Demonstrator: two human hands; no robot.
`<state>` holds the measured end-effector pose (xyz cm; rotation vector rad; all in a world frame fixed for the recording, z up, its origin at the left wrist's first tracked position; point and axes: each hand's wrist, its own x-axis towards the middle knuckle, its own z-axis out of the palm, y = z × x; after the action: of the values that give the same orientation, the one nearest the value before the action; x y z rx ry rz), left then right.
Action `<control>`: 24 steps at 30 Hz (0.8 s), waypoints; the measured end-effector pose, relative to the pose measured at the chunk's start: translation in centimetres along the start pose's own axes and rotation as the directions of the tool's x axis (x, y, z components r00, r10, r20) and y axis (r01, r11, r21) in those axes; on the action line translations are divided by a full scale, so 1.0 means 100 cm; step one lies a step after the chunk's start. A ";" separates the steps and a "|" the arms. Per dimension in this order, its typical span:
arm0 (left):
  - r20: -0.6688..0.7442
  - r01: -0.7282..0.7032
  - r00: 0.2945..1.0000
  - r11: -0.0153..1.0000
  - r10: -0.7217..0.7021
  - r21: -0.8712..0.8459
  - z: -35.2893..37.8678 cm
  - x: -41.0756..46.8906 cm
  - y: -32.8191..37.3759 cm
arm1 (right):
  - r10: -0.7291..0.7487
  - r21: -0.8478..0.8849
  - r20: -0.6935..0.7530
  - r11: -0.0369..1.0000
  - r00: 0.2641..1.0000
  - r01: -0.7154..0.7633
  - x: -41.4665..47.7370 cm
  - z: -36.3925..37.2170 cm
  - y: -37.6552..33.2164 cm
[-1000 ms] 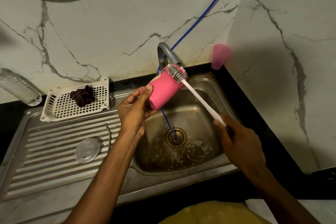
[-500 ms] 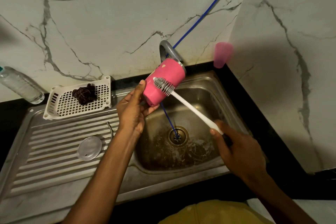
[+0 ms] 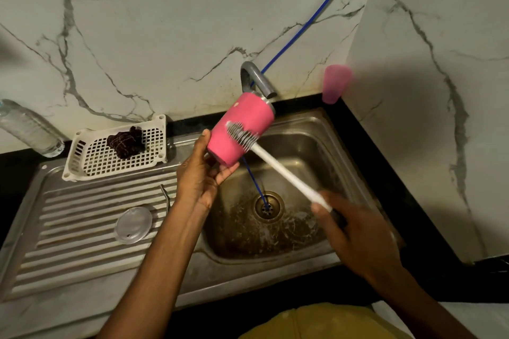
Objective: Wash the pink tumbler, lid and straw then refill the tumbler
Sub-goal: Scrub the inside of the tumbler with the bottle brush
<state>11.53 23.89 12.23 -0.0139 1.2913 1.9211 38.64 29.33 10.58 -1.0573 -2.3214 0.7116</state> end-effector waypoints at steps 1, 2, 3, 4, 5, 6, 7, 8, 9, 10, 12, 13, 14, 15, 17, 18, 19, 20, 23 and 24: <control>-0.003 0.005 1.000 1.000 -0.005 -0.022 -0.001 0.001 0.002 | -0.037 -0.017 0.038 0.999 0.999 0.038 -0.004 0.002 0.001; -0.006 0.003 1.000 1.000 -0.003 -0.027 -0.002 0.001 0.004 | -0.058 -0.025 0.065 0.998 0.996 0.060 -0.006 0.003 0.002; -0.005 0.002 1.000 1.000 -0.002 -0.021 -0.003 0.001 0.005 | -0.076 -0.032 0.074 0.996 0.994 0.079 -0.007 0.003 0.005; -0.005 0.003 1.000 1.000 -0.003 -0.014 -0.004 0.001 0.005 | -0.093 -0.043 0.077 0.994 0.993 0.097 -0.006 0.002 0.008; -0.007 0.010 1.000 1.000 -0.010 -0.010 -0.005 0.000 0.004 | -0.105 -0.053 0.078 0.993 0.991 0.110 -0.003 0.000 0.010; -0.009 0.019 1.000 1.000 -0.019 -0.006 -0.006 0.000 0.004 | -0.116 -0.069 0.077 0.990 0.990 0.121 -0.001 -0.002 0.012; -0.009 0.027 1.000 1.000 -0.027 -0.002 -0.006 0.000 0.003 | -0.131 -0.081 0.060 0.987 0.990 0.136 0.000 -0.003 0.014; -0.007 0.029 1.000 1.000 -0.029 -0.003 -0.006 -0.001 0.004 | -0.135 -0.073 0.031 0.988 0.990 0.137 0.000 -0.003 0.017; -0.005 0.024 1.000 1.000 -0.024 -0.006 -0.007 -0.002 0.005 | -0.106 -0.022 -0.007 0.994 0.994 0.105 0.000 -0.003 0.020; 0.005 0.018 1.000 1.000 -0.018 -0.003 -0.009 -0.002 0.006 | -0.039 0.082 -0.046 0.996 0.998 0.042 0.003 -0.003 0.020; 0.055 0.008 0.998 0.998 -0.011 0.061 -0.014 -0.004 0.009 | 0.119 0.348 -0.081 0.934 0.990 -0.084 0.010 -0.003 0.018; 0.092 -0.005 0.996 0.994 -0.005 0.113 -0.015 -0.006 0.011 | 0.166 0.432 -0.091 0.895 0.982 -0.111 0.016 -0.004 0.016; 0.128 -0.022 0.992 0.985 0.000 0.171 -0.016 -0.008 0.010 | 0.190 0.488 -0.084 0.864 0.978 -0.126 0.021 -0.005 0.015; 0.156 -0.035 0.988 0.973 -0.001 0.229 -0.015 -0.010 0.009 | 0.198 0.541 -0.063 0.830 0.978 -0.133 0.028 -0.005 0.013; 0.194 -0.045 0.981 0.941 -0.023 0.335 -0.014 -0.016 0.006 | 0.178 0.663 0.011 0.735 0.984 -0.140 0.041 -0.003 0.008; 0.207 -0.037 0.977 0.925 -0.045 0.379 -0.013 -0.018 0.004 | 0.150 0.722 0.047 0.678 0.988 -0.137 0.047 -0.001 0.007; 0.215 -0.025 0.974 0.910 -0.071 0.414 -0.013 -0.021 0.000 | 0.118 0.764 0.076 0.631 0.990 -0.134 0.053 0.000 0.008; 0.216 -0.011 0.972 0.899 -0.093 0.437 -0.012 -0.023 -0.003 | 0.085 0.785 0.100 0.606 0.991 -0.131 0.057 0.002 0.009; 0.197 0.014 0.974 0.901 -0.110 0.435 -0.013 -0.025 -0.010 | -0.003 0.805 0.157 0.580 0.988 -0.126 0.067 0.006 0.016; 0.193 0.026 0.974 0.901 -0.121 0.433 -0.015 -0.025 -0.010 | -0.028 0.813 0.176 0.568 0.984 -0.129 0.069 0.008 0.018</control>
<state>13.27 21.38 11.81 0.3561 1.5108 1.4918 35.09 35.55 10.31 -0.6063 -1.6809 1.7489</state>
